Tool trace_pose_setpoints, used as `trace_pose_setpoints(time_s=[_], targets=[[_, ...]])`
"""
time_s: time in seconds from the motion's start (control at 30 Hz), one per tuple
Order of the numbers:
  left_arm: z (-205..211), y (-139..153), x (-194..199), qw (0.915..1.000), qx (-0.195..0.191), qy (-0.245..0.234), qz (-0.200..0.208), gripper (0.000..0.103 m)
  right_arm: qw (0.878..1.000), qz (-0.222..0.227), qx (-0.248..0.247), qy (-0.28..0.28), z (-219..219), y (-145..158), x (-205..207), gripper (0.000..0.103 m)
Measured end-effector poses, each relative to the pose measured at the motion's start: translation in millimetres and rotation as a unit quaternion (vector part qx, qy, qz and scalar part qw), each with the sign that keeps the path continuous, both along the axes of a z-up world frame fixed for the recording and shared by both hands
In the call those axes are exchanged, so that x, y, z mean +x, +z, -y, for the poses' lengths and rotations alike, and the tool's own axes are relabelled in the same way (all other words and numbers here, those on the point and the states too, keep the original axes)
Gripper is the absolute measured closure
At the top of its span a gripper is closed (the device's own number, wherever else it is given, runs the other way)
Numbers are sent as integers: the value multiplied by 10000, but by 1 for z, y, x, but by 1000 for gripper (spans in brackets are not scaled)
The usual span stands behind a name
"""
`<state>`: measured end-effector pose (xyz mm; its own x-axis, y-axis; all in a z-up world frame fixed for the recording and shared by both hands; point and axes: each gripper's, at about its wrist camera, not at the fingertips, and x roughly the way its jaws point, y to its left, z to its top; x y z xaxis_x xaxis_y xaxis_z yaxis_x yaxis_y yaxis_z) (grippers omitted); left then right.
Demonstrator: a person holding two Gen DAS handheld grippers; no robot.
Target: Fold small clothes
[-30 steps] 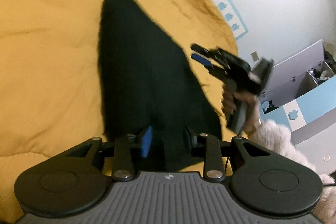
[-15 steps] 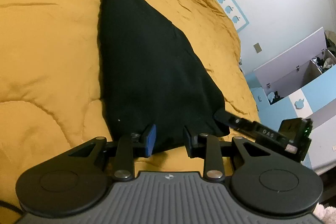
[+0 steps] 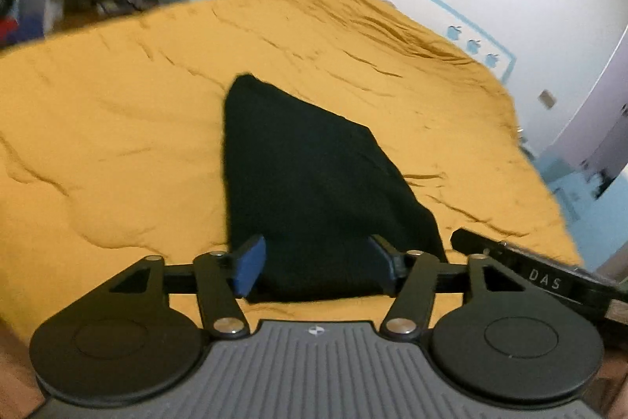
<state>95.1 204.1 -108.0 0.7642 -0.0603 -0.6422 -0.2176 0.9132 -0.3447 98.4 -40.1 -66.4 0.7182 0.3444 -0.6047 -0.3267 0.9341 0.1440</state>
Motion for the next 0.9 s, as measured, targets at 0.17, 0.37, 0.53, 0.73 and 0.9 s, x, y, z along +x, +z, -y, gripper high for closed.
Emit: trace_pose_setpoints(time_s=[0.17,0.37,0.53,0.73,0.9], targets=[[26,14,-25,9984,511,161,-171,24,9994,-130,-291,-113,-8,21,-37,22],[42,22,-41,9972,667,144,-313,24,9981,-81,-514,-325,-9,34,-77,22],[44,20,-42,9983,475,-52,-336,23,9984,-130,-425,-345,-5,34,-82,21],[53,19,-42,9977,509,-89,-439,23,9980,-133,-430,-445,0,35,-83,21],[58,19,-40,9972,548,-96,-498,23,9977,-267,-404,-477,4,30,-83,21]])
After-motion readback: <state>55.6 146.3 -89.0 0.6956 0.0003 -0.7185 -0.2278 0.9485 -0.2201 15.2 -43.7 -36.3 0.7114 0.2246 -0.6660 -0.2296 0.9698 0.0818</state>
